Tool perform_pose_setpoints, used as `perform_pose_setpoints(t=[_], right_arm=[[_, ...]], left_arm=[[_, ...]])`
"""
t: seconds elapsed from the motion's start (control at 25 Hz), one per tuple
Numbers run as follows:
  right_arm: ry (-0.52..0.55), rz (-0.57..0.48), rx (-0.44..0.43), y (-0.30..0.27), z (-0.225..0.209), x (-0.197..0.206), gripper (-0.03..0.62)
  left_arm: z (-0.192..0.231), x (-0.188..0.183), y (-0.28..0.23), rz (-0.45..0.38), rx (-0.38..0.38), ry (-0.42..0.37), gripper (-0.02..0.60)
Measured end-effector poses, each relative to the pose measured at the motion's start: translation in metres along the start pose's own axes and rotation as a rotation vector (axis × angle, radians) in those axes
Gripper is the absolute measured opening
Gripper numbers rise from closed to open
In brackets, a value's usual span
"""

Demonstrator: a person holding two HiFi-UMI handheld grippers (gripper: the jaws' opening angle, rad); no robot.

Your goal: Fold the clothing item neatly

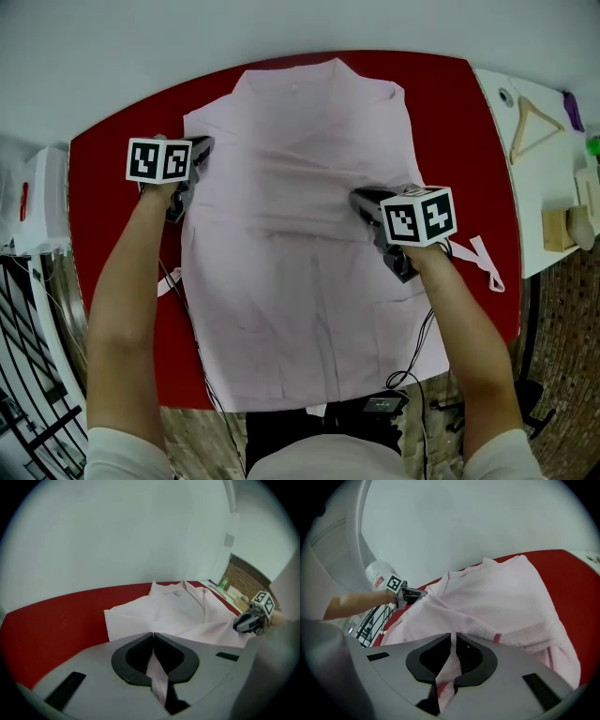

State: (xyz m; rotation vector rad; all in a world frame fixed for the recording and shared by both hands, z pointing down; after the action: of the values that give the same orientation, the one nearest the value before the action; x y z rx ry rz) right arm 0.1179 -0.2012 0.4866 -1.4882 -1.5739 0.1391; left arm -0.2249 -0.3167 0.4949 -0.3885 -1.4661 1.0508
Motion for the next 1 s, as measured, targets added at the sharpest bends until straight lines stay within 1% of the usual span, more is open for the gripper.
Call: perform_pose_setpoints(t=[0.08, 0.16, 0.2, 0.24, 0.28, 0.32, 0.36, 0.4, 0.44, 0.48, 0.52, 0.56, 0.6, 0.64, 0.72, 0.84, 0.92, 1.0], right_arm=[[0.008, 0.025, -0.012, 0.001, 0.001, 0.006, 0.043], [0.036, 0.044, -0.011, 0.006, 0.002, 0.009, 0.043], [0.049, 0.036, -0.010, 0.009, 0.004, 0.008, 0.043], [0.059, 0.019, -0.017, 0.012, 0.008, 0.007, 0.043], [0.066, 0.001, -0.036, 0.015, 0.015, 0.008, 0.043], [0.068, -0.008, -0.063, 0.016, 0.022, 0.010, 0.043], [0.069, -0.005, -0.088, 0.015, 0.029, 0.015, 0.043], [0.073, 0.009, -0.108, 0.013, 0.036, 0.021, 0.043], [0.079, 0.029, -0.119, 0.010, 0.041, 0.029, 0.043], [0.086, 0.050, -0.124, 0.006, 0.044, 0.036, 0.043], [0.091, 0.066, -0.123, 0.004, 0.046, 0.042, 0.043], [0.094, 0.077, -0.119, 0.001, 0.048, 0.046, 0.043], [0.093, 0.082, -0.116, 0.000, 0.049, 0.048, 0.043], [0.090, 0.084, -0.114, -0.002, 0.049, 0.049, 0.043], [0.084, 0.085, -0.113, -0.003, 0.050, 0.049, 0.043], [0.114, 0.110, -0.110, -0.003, 0.052, 0.053, 0.043], [0.130, 0.128, -0.111, -0.003, 0.052, 0.058, 0.043], [0.126, 0.140, -0.114, -0.004, 0.053, 0.060, 0.037]], left_arm=[[0.003, -0.001, -0.001, 0.002, -0.014, 0.012, 0.015], [0.002, -0.006, 0.002, -0.009, -0.038, -0.011, 0.015], [0.001, -0.012, 0.007, -0.034, -0.048, -0.023, 0.015], [-0.003, -0.020, 0.013, -0.073, -0.041, -0.027, 0.015], [-0.013, -0.030, 0.021, -0.117, -0.006, -0.026, 0.015], [-0.030, -0.041, 0.028, -0.152, 0.061, -0.029, 0.014], [-0.055, -0.050, 0.032, -0.167, 0.153, -0.045, 0.013], [-0.086, -0.057, 0.033, -0.158, 0.255, -0.082, 0.011], [-0.121, -0.060, 0.029, -0.129, 0.346, -0.146, 0.011], [-0.154, -0.060, 0.021, -0.087, 0.413, -0.233, 0.011], [-0.185, -0.058, 0.011, -0.038, 0.458, -0.324, 0.011], [-0.211, -0.054, 0.001, 0.016, 0.491, -0.394, 0.011], [-0.232, -0.050, -0.008, 0.073, 0.522, -0.427, 0.011], [-0.247, -0.046, -0.015, 0.127, 0.552, -0.425, 0.009], [-0.260, -0.040, -0.026, 0.216, 0.590, -0.380, 0.006], [-0.261, -0.027, -0.039, 0.333, 0.592, -0.342, 0.005], [-0.257, -0.021, -0.044, 0.387, 0.585, -0.319, 0.005], [-0.252, -0.020, -0.048, 0.399, 0.571, -0.271, 0.005]])
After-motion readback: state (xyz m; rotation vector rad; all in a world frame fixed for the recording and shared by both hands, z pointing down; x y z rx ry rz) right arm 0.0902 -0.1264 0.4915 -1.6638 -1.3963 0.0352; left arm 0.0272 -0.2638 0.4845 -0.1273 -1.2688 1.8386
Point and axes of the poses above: the fingertips, and each gripper's own axes: y backward along the fingers, z to its left, x out of its underside, the point moved 6 cm from there along y, backward along the fingers, and after that the axes turned 8 degrees about -x, right-handed, at the moved point
